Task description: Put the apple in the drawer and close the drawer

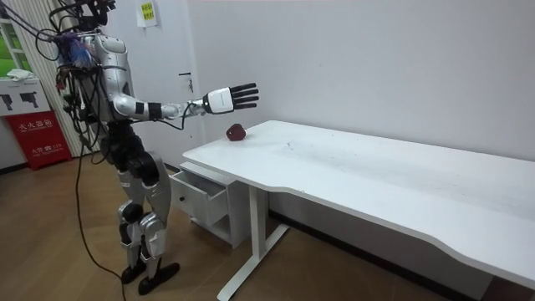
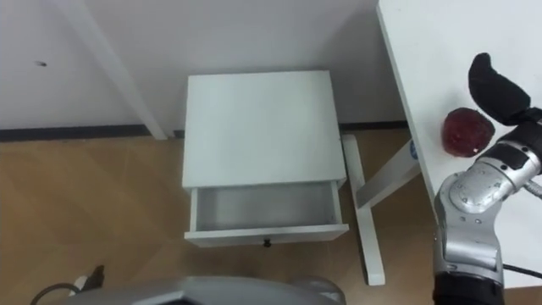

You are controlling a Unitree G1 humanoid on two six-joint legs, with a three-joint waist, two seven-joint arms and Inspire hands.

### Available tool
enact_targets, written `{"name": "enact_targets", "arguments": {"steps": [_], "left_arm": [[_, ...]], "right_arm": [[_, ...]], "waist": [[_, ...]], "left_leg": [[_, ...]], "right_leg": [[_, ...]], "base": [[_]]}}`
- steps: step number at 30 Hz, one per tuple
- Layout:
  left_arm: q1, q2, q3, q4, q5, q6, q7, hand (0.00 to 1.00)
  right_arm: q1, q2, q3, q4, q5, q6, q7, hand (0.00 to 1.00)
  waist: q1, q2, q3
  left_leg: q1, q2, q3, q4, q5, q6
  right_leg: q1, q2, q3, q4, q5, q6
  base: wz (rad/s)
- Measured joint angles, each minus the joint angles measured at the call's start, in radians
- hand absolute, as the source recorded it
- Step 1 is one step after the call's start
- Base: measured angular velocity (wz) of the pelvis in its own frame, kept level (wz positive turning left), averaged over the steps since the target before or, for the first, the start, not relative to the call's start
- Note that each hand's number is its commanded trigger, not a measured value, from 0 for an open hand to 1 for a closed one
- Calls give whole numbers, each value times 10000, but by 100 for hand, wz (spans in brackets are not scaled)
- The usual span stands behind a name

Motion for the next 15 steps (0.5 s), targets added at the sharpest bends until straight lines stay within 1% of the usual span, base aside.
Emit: {"name": "enact_targets", "arguments": {"steps": [4, 6, 11, 15], "left_arm": [[-7, -2, 0, 23, 1, 0, 3, 0], [-11, -3, 0, 59, 0, 0, 3, 0], [0, 3, -5, 111, -3, 3, 2, 0], [-14, 3, -4, 212, 1, 3, 2, 0]], "right_arm": [[198, 49, 141, 229, 2, 25, 222, 0], [218, 66, 199, 396, 10, 133, 404, 0], [219, 70, 204, 587, 7, 180, 419, 0], [219, 73, 204, 700, 4, 179, 420, 0]], "waist": [[-11, -74, 16], [-9, -113, 19], [10, -192, 11], [15, -208, 10]], "left_leg": [[29, 1, 6, 0, 0, 0], [33, 1, 16, 0, 0, 0], [20, -1, 11, 0, 0, 0], [8, -2, 10, 0, 0, 0]], "right_leg": [[47, 2, 1, -29, 6, -10], [43, 2, 5, -32, 6, -9], [44, 0, -7, -46, 11, -3], [41, 0, -9, -48, 12, -4]], "base": [[0], [0], [0], [0]]}}
